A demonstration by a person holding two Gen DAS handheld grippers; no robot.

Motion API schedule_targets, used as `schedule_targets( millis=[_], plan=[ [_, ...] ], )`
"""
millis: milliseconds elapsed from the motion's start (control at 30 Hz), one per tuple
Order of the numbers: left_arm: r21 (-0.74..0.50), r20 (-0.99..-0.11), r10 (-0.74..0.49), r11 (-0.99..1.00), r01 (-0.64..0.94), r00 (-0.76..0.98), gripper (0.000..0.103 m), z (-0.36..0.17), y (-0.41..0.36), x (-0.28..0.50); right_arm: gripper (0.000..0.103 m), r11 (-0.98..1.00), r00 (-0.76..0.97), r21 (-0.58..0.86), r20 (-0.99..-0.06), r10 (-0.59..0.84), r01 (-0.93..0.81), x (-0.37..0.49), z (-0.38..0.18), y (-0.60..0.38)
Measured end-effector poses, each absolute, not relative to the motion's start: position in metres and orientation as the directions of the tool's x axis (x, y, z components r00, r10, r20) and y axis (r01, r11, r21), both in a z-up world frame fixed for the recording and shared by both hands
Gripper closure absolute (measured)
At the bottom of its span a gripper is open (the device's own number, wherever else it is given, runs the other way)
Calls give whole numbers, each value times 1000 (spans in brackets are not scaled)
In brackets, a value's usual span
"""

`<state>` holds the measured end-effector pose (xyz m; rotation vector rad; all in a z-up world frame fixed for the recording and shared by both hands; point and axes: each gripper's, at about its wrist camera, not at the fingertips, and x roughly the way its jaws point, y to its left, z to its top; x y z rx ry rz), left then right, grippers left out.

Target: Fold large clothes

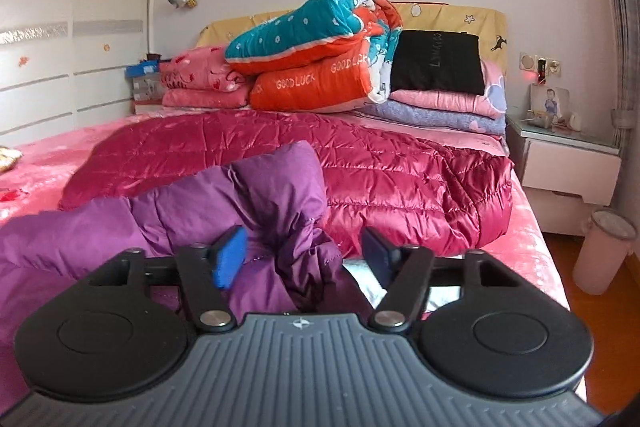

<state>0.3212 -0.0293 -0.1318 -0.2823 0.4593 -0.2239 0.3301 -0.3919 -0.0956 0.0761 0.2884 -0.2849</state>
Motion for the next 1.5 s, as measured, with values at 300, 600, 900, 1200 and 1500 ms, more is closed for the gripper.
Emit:
schedule_targets(
  millis=[300, 600, 900, 1200, 1500],
  plan=[
    [-298, -329, -326, 926, 231, 886, 14, -125, -92, 308, 2, 972, 967, 144, -204, -153, 184, 258, -75, -373],
    [-96, -395, -150, 988, 122, 906, 3, -195, -110, 333, 0, 1000, 932, -25, -363, -8, -1, 310, -118, -326],
    [-4, -424, -80, 996, 87, 902, 0, -196, -104, 364, 0, 996, 904, 41, -424, -52, 77, 353, -139, -351],
    [-113, -487, -95, 993, 45, 868, 0, -220, -85, 390, 0, 987, 882, 132, -472, -17, 89, 382, -156, -361],
    [-54, -504, -60, 998, 38, 862, 6, -190, -97, 378, 0, 991, 887, 89, -459, -46, 97, 369, -154, -348]
  ],
)
